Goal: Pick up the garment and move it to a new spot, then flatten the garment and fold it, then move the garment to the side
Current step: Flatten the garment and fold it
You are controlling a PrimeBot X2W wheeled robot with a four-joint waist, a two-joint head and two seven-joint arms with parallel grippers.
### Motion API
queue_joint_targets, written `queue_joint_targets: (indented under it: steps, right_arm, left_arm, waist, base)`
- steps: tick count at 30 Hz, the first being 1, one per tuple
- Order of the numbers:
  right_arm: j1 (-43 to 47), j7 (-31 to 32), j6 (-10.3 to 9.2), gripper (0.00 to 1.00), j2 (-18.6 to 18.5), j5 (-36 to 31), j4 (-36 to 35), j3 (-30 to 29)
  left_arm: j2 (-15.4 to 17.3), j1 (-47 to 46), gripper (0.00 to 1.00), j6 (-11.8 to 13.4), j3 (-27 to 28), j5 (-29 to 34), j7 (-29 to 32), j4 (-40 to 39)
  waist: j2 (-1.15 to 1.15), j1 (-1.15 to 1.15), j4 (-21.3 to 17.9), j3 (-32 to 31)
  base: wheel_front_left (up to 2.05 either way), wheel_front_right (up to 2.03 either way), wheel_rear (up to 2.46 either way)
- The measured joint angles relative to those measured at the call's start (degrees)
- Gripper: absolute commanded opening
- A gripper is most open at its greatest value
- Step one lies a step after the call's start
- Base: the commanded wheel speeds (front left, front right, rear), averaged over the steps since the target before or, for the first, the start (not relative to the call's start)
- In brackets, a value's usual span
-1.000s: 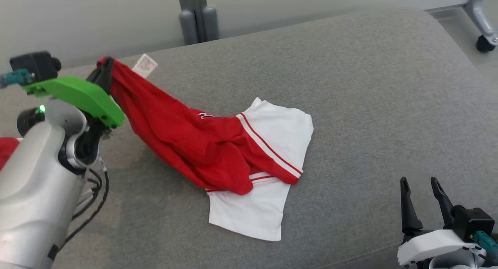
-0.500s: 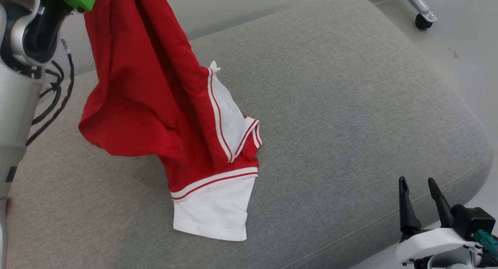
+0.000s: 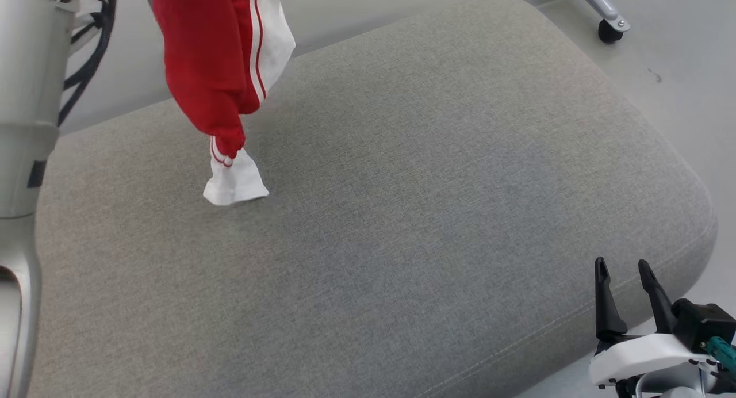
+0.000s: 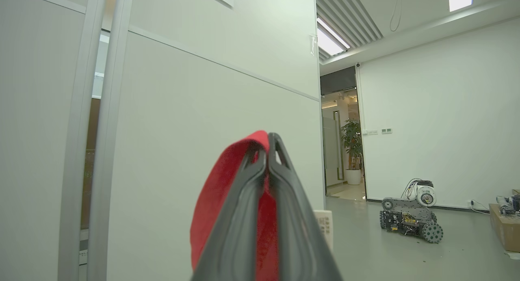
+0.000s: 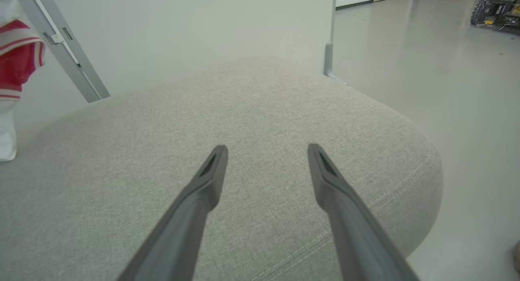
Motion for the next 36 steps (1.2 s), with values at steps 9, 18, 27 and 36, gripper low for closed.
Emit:
queue_joint_targets:
  steps: [9, 18, 27, 36]
  right_arm:
    - [1.81, 0.00, 0.00, 1.00, 0.03, -0.56, 0.07, -1.29]
    - [5.83, 0.00, -0.01, 1.00, -0.01, -2.56, -0.69, -4.02]
    - [5.42, 0.00, 0.00, 1.00, 0.00, -4.64, -0.97, -2.46]
    - [5.00, 0.01, 0.00, 1.00, 0.04, -5.66, -0.44, -1.24]
  left_arm:
    - [-0.78, 16.56, 0.00, -1.19, -3.87, -9.82, 1.66, -10.49]
    - [10.70, 51.69, 0.00, 5.15, -8.91, -14.92, 3.78, -28.49]
    - [11.67, 67.40, 0.00, 11.03, -15.61, -13.40, 2.87, -20.15]
    - [6.10, 67.83, 0.00, 7.97, -13.91, -12.12, -4.50, 1.54]
  waist:
    - [0.00, 0.00, 3.01, -1.65]
    - [0.00, 0.00, 8.78, -4.13]
    - [0.00, 0.00, 16.88, -4.78]
    - [0.00, 0.00, 23.40, -4.77]
  base:
    - [0.00, 0.00, 0.00]
    - [0.00, 0.00, 0.00]
    - [0.00, 0.00, 0.00]
    - [0.00, 0.00, 0.00]
